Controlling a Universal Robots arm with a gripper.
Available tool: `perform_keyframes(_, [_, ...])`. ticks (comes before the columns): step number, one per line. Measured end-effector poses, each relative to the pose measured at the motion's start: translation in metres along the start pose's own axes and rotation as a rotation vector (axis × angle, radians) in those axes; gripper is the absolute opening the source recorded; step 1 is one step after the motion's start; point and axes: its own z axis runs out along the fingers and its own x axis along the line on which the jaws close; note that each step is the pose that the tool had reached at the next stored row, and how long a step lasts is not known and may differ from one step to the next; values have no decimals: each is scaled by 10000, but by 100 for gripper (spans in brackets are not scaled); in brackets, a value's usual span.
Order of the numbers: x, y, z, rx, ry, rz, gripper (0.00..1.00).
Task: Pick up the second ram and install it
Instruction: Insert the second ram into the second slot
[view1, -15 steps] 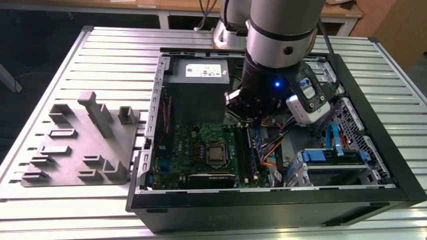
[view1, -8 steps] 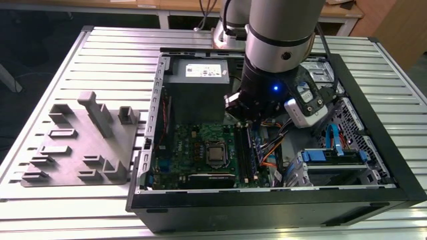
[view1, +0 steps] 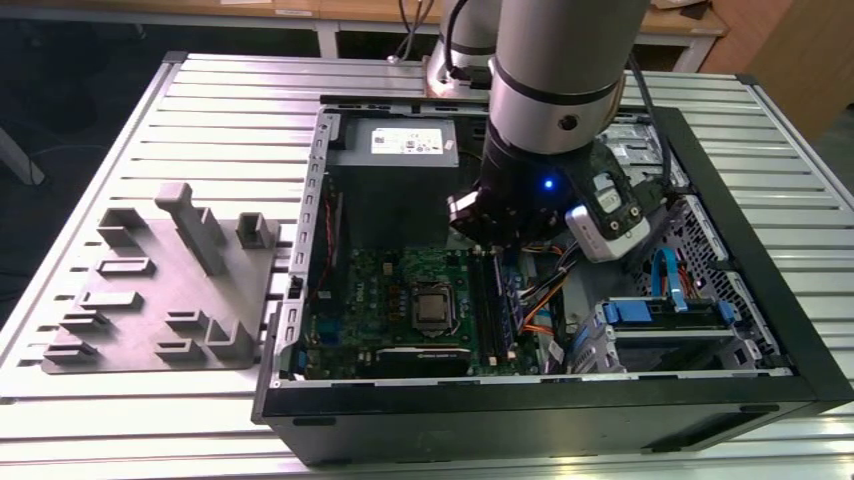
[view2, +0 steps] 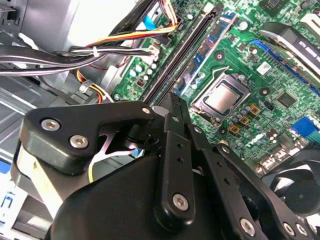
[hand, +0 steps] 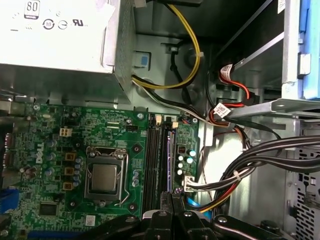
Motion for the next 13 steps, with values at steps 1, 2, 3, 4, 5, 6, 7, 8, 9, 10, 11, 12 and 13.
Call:
perform_keyframes(1, [1,0,8,-1,0,0,8])
perform_keyframes(2, [1,-1,17,-1,0,0,8])
perform_keyframes(3, [2,-1,24,-1,-1,0,8])
perform_keyframes(4, [2,-1,28,0,0,0,8])
perform_keyframes(5, [2,-2,32,0,0,0,8])
perform_keyframes(6, [3,-2,36,0,0,0,8])
perform_keyframes(7, [3,-2,41,0,0,0,8])
perform_keyframes(8, [3,-2,46,0,0,0,8])
perform_keyframes(9, [7,-3,50,0,0,2,8])
perform_keyframes(10, [14,-3,52,1,0,2,8])
perform_keyframes(11, [26,-2,55,1,0,4,8])
perform_keyframes(12, [35,-1,59,1,-1,11,8])
perform_keyframes(13, [39,-1,62,1,-2,35,8])
